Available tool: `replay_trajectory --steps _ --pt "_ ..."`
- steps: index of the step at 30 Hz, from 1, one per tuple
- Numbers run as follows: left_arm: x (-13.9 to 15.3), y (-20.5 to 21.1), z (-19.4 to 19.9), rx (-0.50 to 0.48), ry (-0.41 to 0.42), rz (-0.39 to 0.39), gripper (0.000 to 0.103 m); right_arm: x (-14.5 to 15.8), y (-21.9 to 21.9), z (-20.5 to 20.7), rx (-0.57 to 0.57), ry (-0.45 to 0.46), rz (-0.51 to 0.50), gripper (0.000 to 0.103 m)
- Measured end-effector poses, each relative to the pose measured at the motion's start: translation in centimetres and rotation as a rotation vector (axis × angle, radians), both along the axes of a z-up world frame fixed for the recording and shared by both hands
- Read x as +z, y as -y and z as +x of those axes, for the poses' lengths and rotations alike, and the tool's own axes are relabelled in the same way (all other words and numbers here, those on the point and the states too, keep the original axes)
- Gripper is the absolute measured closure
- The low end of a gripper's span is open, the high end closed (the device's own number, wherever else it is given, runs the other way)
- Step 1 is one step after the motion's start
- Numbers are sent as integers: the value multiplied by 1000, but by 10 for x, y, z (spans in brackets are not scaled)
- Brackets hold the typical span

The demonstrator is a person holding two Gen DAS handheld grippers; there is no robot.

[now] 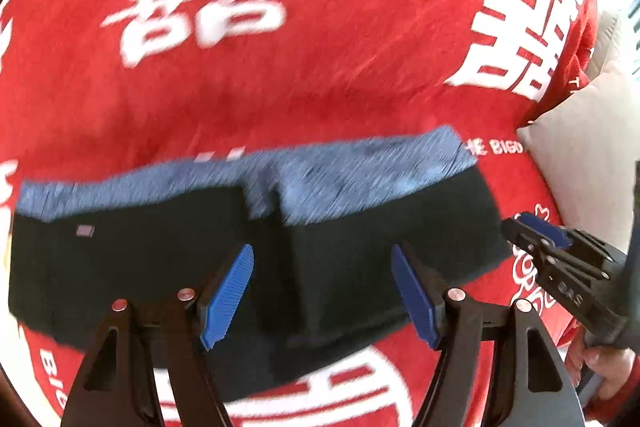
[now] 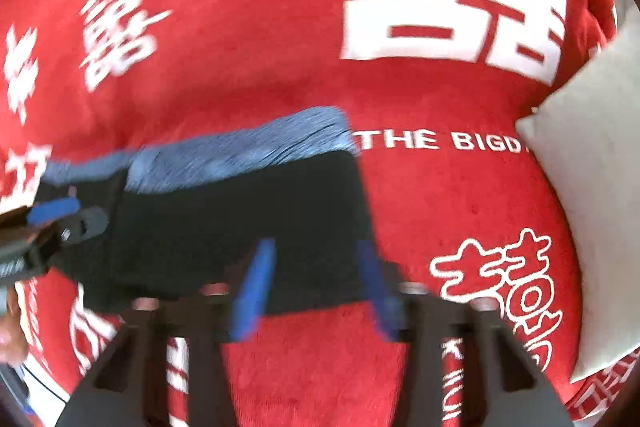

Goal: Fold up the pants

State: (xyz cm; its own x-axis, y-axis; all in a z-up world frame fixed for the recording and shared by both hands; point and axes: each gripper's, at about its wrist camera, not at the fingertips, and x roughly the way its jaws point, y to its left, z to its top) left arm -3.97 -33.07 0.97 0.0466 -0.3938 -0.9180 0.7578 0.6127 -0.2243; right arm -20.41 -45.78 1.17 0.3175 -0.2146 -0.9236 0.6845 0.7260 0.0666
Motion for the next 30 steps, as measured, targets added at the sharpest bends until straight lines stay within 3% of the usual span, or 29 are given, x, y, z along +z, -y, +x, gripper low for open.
replay_trajectory --steps 4,6,9,11,14,18,22,24,26,30 --pt "-16 38 0 -25 6 1 31 -6 25 13 24 27 29 77" --pt "-37 48 -1 -15 29 66 31 -19 29 23 60 27 83 77" --pt "-68 38 3 34 32 174 31 -50 24 31 74 -11 180 77" --pt "-77 22 5 64 -18 161 31 -55 15 31 81 -7 163 77" --pt "-74 10 3 65 -13 184 31 -52 1 33 125 -15 147 74" --pt "-61 -6 5 140 -15 205 31 -45 -14 31 188 -25 150 74" --pt "-41 -21 -1 194 6 225 31 -33 -19 27 225 -24 186 66" --pt "-30 -29 -5 216 9 227 18 -27 -21 23 228 -27 202 60" --pt "-17 -38 -13 233 17 226 18 -18 -22 13 225 -31 225 48" --pt "2 -58 -28 261 -1 245 18 1 -20 -2 218 -51 256 39"
